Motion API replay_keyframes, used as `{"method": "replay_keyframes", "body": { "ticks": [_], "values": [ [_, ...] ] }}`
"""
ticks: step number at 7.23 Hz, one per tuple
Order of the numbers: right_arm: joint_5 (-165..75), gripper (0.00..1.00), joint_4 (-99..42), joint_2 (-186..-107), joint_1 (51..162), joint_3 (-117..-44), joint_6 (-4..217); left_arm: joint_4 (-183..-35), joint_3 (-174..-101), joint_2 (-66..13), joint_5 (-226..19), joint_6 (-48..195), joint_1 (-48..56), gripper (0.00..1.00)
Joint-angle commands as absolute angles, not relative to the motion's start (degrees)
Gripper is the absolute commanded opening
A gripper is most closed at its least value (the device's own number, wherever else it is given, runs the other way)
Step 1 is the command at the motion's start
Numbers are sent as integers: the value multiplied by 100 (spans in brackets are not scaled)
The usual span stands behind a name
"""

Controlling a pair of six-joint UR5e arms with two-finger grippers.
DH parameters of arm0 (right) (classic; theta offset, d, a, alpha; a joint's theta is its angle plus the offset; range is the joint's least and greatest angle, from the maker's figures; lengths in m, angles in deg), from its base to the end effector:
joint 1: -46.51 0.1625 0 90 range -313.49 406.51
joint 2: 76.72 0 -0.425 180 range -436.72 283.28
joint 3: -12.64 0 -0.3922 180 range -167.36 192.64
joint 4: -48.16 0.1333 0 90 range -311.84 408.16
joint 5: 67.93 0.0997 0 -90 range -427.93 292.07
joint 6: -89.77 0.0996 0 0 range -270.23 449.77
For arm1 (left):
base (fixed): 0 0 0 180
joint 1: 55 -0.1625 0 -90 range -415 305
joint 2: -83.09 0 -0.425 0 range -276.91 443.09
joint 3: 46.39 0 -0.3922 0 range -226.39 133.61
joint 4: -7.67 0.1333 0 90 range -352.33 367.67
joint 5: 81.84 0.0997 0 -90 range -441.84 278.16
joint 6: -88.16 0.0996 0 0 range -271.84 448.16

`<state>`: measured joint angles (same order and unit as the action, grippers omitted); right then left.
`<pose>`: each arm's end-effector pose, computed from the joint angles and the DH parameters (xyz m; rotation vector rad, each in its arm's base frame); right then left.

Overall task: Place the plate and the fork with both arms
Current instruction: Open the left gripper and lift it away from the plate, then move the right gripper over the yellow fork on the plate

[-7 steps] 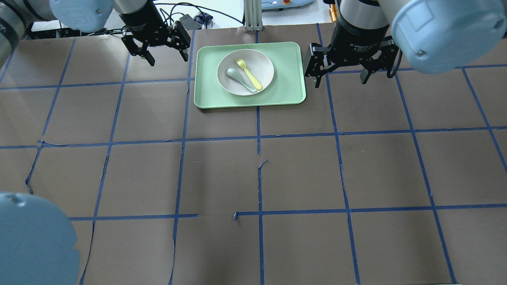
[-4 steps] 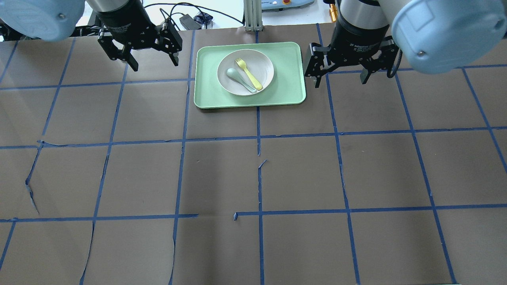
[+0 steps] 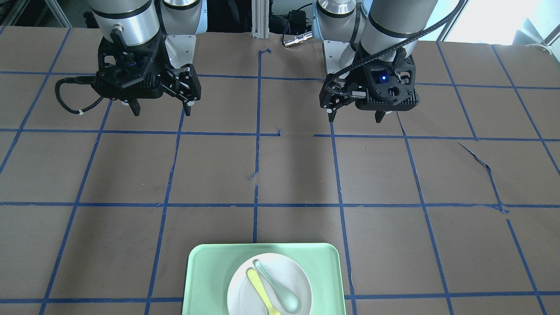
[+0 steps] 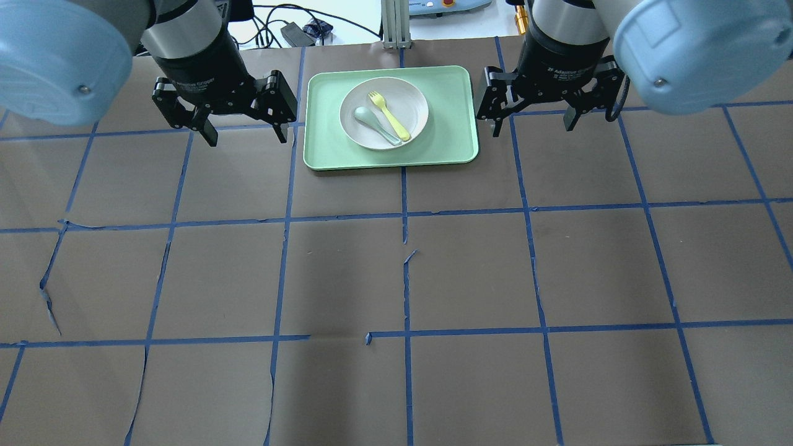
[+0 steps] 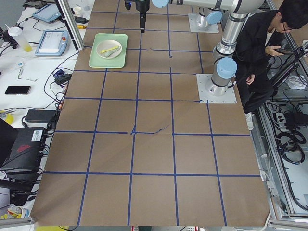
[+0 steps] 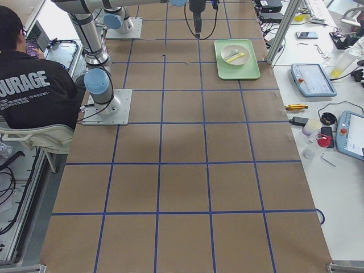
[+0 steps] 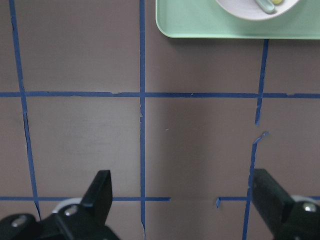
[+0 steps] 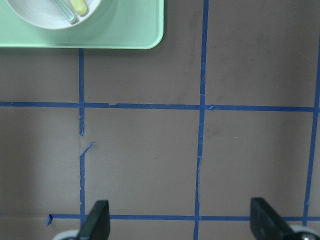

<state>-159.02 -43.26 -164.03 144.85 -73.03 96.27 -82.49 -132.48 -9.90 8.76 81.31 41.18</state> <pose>0.2050 -0.4923 0.5041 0.0494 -3.1280 0.0867 -0.1870 -0.4981 0.4950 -0.0184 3.1326 -0.0225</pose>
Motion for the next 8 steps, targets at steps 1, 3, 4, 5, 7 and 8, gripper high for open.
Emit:
{"method": "replay_keyframes", "body": {
  "ticks": [1,3,4,5,7,8],
  "values": [
    [-15846,100,-4534,-16339,14494,-7331,9714,-8251,-13349,-858,904,8104,4141,100],
    [-15854,100,-5437,-15726,14721,-7402,10302,-8251,-13349,-858,904,8104,4141,100],
    [-15863,100,-5981,-15253,14975,-7333,10295,-8251,-13349,-858,904,8104,4141,100],
    [-15828,100,-7222,-14579,15039,-7149,10304,-8251,-13340,-858,904,8104,4141,100],
    [-15811,100,-7709,-13416,15083,-6168,10287,-8251,-13367,-867,904,8104,4141,100],
    [-15480,100,-7909,-12968,15109,-5710,10173,-8251,-13367,-858,904,8113,4141,100]
  ]
}}
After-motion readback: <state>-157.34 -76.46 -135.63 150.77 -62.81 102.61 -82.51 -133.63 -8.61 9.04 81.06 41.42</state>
